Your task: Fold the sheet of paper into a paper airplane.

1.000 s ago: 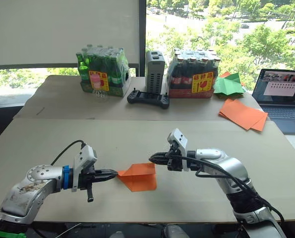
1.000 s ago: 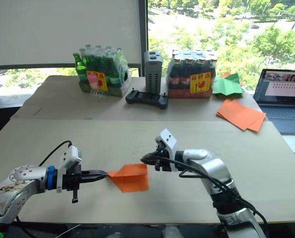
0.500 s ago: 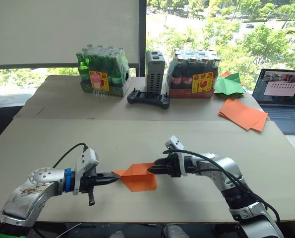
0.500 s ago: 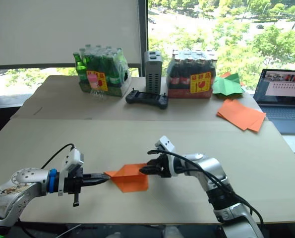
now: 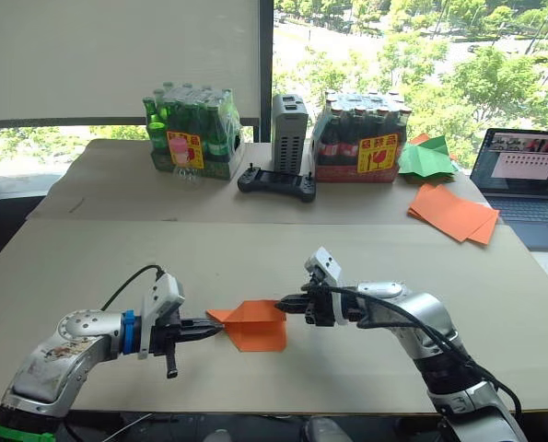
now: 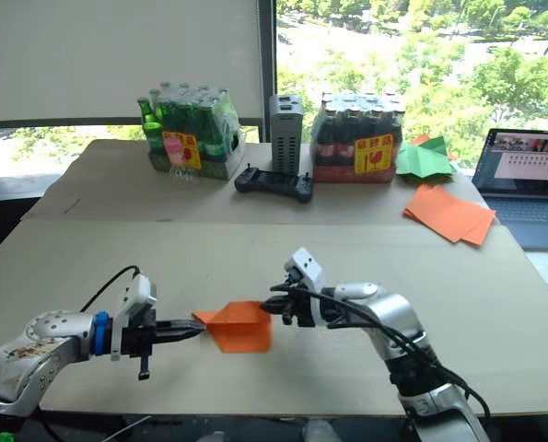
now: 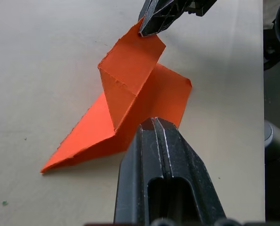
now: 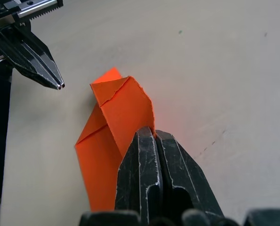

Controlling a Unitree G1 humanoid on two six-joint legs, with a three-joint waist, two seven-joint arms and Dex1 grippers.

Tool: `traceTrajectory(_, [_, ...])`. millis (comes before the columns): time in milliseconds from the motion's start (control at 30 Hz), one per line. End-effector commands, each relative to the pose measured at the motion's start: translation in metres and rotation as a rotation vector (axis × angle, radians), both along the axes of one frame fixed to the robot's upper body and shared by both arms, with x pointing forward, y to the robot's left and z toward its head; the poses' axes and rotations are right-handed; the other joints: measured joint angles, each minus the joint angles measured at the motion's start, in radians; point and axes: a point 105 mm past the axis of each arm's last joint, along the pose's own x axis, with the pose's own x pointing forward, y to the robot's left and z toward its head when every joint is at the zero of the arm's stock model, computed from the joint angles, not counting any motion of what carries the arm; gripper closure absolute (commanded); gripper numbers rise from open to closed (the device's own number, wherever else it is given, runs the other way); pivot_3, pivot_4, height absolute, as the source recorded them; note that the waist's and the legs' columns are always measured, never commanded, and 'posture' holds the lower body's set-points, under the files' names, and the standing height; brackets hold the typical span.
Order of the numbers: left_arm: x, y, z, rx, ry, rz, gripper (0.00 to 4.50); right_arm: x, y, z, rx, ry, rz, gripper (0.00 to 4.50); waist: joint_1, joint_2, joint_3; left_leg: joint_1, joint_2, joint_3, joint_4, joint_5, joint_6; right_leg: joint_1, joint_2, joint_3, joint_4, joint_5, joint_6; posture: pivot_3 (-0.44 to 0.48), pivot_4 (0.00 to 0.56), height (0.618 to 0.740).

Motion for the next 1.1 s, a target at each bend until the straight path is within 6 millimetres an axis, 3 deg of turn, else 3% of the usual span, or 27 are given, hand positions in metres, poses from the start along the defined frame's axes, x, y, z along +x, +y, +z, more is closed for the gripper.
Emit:
traceTrajectory(33, [0.006, -0.002, 0.012, -0.025, -0.030, 0.011, 4.50, -0.011, 0.007, 0.063, -0.019, -0.543, 0.034, 4.47, 0.001, 0.000, 0.000, 0.000, 0.000, 0.000, 0.000, 0.000, 0.000, 0.000, 0.000, 0.000, 0.000, 0.000, 0.000, 0.000, 0.150, 0.733])
traceTrajectory(167, [0.006, -0.003, 0.016, -0.029, -0.030, 0.014, 4.50, -0.028, 0.015, 0.064, -0.168, -0.928, 0.110, 4.47, 0.000, 0.000, 0.000, 0.000, 0.000, 0.000, 0.000, 0.000, 0.000, 0.000, 0.000, 0.000, 0.000, 0.000, 0.000, 0.000, 0.150, 0.733])
traceTrajectory(400, [0.007, -0.005, 0.024, -0.036, -0.034, 0.014, 4.50, -0.032, 0.015, 0.005, -0.522, -1.452, 0.274, 4.47, 0.004, 0.000, 0.000, 0.000, -0.001, 0.001, 0.001, 0.000, -0.001, 0.000, -0.001, 0.001, 0.000, 0.000, 0.000, 0.000, 0.150, 0.733])
traceTrajectory(567, [0.006, -0.008, 0.026, -0.035, -0.029, -0.002, 4.50, -0.034, 0.013, -0.027, -0.541, -1.555, 0.412, 4.47, 0.003, -0.001, 0.000, 0.000, -0.001, 0.001, 0.001, 0.000, -0.001, 0.000, 0.000, 0.001, 0.000, 0.000, 0.000, 0.000, 0.150, 0.733])
traceTrajectory(667, [0.006, -0.007, 0.027, -0.032, -0.027, -0.003, 4.50, -0.034, 0.008, -0.045, -0.546, -1.532, 0.478, 4.47, 0.004, -0.001, 0.000, 0.001, -0.001, 0.001, 0.001, 0.000, -0.001, 0.000, 0.000, 0.001, 0.000, 0.000, 0.000, 0.000, 0.150, 0.733])
traceTrajectory(733, [0.006, -0.008, 0.026, -0.031, -0.027, -0.006, 4.50, -0.033, 0.005, -0.046, -0.536, -1.505, 0.478, 4.47, 0.003, -0.001, 0.000, 0.001, -0.001, 0.002, 0.001, 0.000, -0.001, 0.001, 0.000, 0.002, 0.000, 0.000, 0.000, 0.000, 0.150, 0.733])
traceTrajectory(1033, [0.004, -0.007, 0.023, -0.035, -0.022, 0.003, 4.50, -0.030, 0.007, -0.008, -0.459, -1.623, 0.359, 4.47, 0.008, -0.001, 0.000, 0.003, -0.001, 0.001, 0.001, 0.000, -0.001, 0.002, 0.000, 0.002, 0.000, 0.000, 0.000, 0.000, 0.150, 0.733])
traceTrajectory(1100, [0.005, -0.007, 0.023, -0.036, -0.023, 0.001, 4.50, -0.019, 0.004, 0.003, -0.438, -1.545, 0.259, 4.47, 0.007, -0.001, 0.000, 0.003, -0.001, 0.001, 0.001, 0.000, -0.001, 0.003, 0.000, 0.002, 0.000, 0.000, 0.000, 0.000, 0.150, 0.733])
